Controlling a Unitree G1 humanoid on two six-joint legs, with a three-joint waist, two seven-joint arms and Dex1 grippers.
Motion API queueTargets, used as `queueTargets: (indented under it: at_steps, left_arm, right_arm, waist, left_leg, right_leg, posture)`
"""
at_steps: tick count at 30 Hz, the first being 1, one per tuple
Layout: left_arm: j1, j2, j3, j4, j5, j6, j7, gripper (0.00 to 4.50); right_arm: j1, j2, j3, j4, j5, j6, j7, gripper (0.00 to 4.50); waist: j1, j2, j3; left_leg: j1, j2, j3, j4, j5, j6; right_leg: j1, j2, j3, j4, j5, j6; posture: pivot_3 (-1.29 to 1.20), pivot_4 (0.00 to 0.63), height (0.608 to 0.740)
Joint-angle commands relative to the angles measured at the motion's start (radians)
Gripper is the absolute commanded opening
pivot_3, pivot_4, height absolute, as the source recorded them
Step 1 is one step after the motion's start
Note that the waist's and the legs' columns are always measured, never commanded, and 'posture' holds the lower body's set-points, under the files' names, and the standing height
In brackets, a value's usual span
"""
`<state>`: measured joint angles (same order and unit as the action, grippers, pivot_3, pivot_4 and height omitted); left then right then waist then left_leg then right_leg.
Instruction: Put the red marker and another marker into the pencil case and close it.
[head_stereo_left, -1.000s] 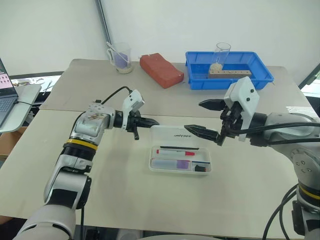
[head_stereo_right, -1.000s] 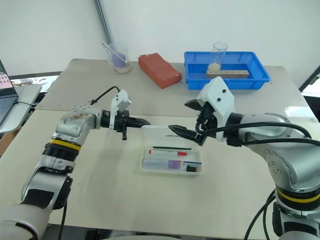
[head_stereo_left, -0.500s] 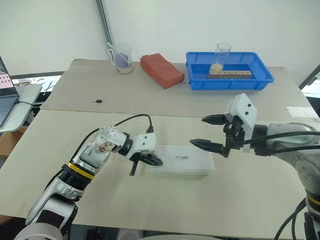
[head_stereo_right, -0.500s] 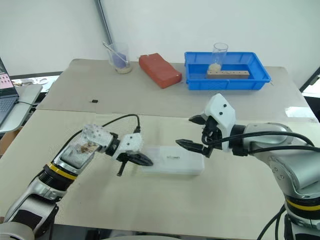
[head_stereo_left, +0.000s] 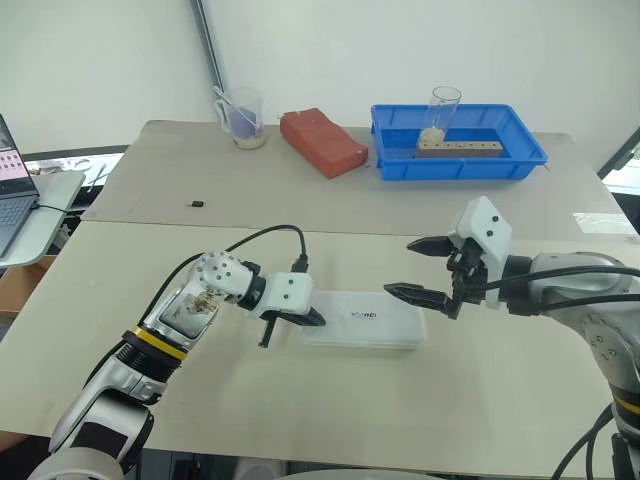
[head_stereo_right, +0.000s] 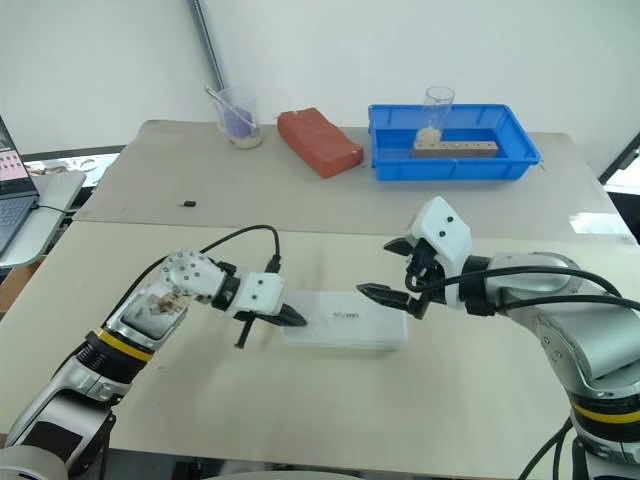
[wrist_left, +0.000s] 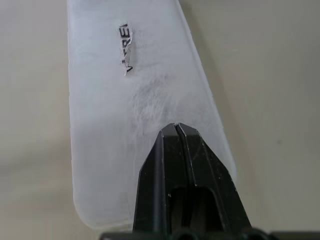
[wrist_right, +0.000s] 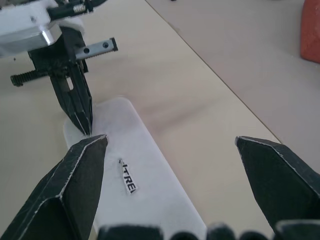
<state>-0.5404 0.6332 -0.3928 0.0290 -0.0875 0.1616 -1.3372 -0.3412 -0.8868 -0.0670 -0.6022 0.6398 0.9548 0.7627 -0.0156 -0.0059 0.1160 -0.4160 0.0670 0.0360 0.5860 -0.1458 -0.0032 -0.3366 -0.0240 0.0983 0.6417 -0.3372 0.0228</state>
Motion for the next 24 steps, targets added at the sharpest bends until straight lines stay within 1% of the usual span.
queueTargets:
  at_steps: [1, 3, 5, 6, 8, 11, 12, 14, 19, 24]
  left_arm:
    - [0.009, 0.05, 0.187, -0.135, -0.151, 0.175, 0.048, 1.17]
    - [0.042, 0.084, 0.271, -0.183, -0.21, 0.244, 0.073, 2.19]
    - [0.078, 0.116, 0.332, -0.221, -0.25, 0.29, 0.092, 3.08]
    - [0.089, 0.126, 0.348, -0.235, -0.26, 0.305, 0.1, 3.6]
    - [0.145, 0.166, 0.41, -0.245, -0.281, 0.331, 0.114, 4.48]
    - [0.194, 0.196, 0.499, -0.246, -0.303, 0.38, 0.176, 4.48]
    - [0.191, 0.194, 0.51, -0.241, -0.271, 0.381, 0.232, 4.48]
    - [0.184, 0.196, 0.517, -0.241, -0.264, 0.415, 0.279, 4.48]
    - [0.209, 0.202, 0.502, -0.27, -0.243, 0.38, 0.322, 4.48]
    - [0.194, 0.202, 0.491, -0.272, -0.273, 0.41, 0.313, 4.48]
  right_arm:
    - [0.064, -0.044, -0.059, 0.074, -0.061, -0.138, 0.064, 4.5]
    - [0.1, -0.033, -0.101, 0.119, -0.053, -0.186, 0.086, 4.5]
    - [0.127, -0.023, -0.131, 0.148, -0.041, -0.214, 0.104, 4.5]
    - [0.138, -0.026, -0.135, 0.156, -0.048, -0.231, 0.113, 4.5]
    - [0.194, -0.049, -0.149, 0.179, -0.076, -0.29, 0.161, 4.5]
    - [0.282, -0.096, -0.174, 0.23, -0.124, -0.366, 0.227, 4.5]
    - [0.308, -0.109, -0.182, 0.249, -0.141, -0.393, 0.243, 4.5]
    - [0.336, -0.123, -0.198, 0.278, -0.162, -0.432, 0.26, 4.5]
    - [0.326, -0.112, -0.212, 0.304, -0.166, -0.441, 0.258, 4.5]
    - [0.298, -0.096, -0.191, 0.3, -0.171, -0.43, 0.234, 4.5]
  waist:
    - [0.001, -0.003, 0.002]
    - [0.0, -0.003, 0.002]
    - [-0.001, -0.003, 0.002]
    - [-0.001, -0.003, 0.003]
    - [-0.001, -0.002, 0.003]
    - [0.001, -0.002, 0.003]
    - [0.004, -0.003, 0.003]
    - [0.006, -0.003, 0.003]
    - [0.002, -0.005, 0.004]
    - [0.0, -0.005, 0.004]
  left_leg:
    - [0.0, 0.0, 0.0, 0.0, 0.0, 0.0]
    - [0.0, 0.0, 0.0, 0.0, 0.0, 0.0]
    - [0.0, 0.0, 0.0, 0.0, 0.0, 0.0]
    - [0.001, 0.0, 0.0, 0.0, 0.0, 0.0]
    - [0.002, 0.0, 0.0, -0.002, 0.0, 0.0]
    - [0.004, 0.0, 0.0, -0.004, 0.0, 0.0]
    - [0.003, 0.0, 0.0, -0.004, 0.0, 0.0]
    - [0.003, 0.0, 0.001, -0.004, 0.0, 0.0]
    - [0.004, 0.0, 0.003, -0.005, 0.0, 0.0]
    - [0.005, 0.0, 0.003, -0.007, 0.0, 0.0]
  right_leg:
    - [0.0, 0.0, 0.0, 0.0, -0.002, 0.003]
    - [0.0, 0.0, -0.001, 0.0, -0.002, 0.004]
    - [0.0, -0.001, 0.0, 0.0, -0.002, 0.004]
    - [0.001, -0.001, 0.0, 0.0, -0.002, 0.004]
    - [0.001, -0.001, 0.0, 0.0, -0.002, 0.004]
    - [0.001, -0.001, 0.0, -0.001, -0.003, 0.004]
    - [0.001, -0.001, 0.0, -0.001, -0.003, 0.004]
    - [0.001, -0.002, -0.002, -0.001, -0.003, 0.004]
    - [0.002, -0.003, 0.0, -0.001, -0.002, 0.003]
    - [0.001, -0.002, 0.001, -0.001, -0.001, 0.0]
  posture:
    - [0.0, 0.15, 0.74]
    - [0.0, 0.15, 0.74]
    - [0.0, 0.15, 0.74]
    - [0.0, 0.15, 0.74]
    - [0.0, 0.15, 0.74]
    - [0.0, 0.15, 0.74]
    - [0.0, 0.15, 0.74]
    - [0.0, 0.15, 0.74]
    - [0.0, 0.15, 0.74]
    - [0.0, 0.15, 0.74]
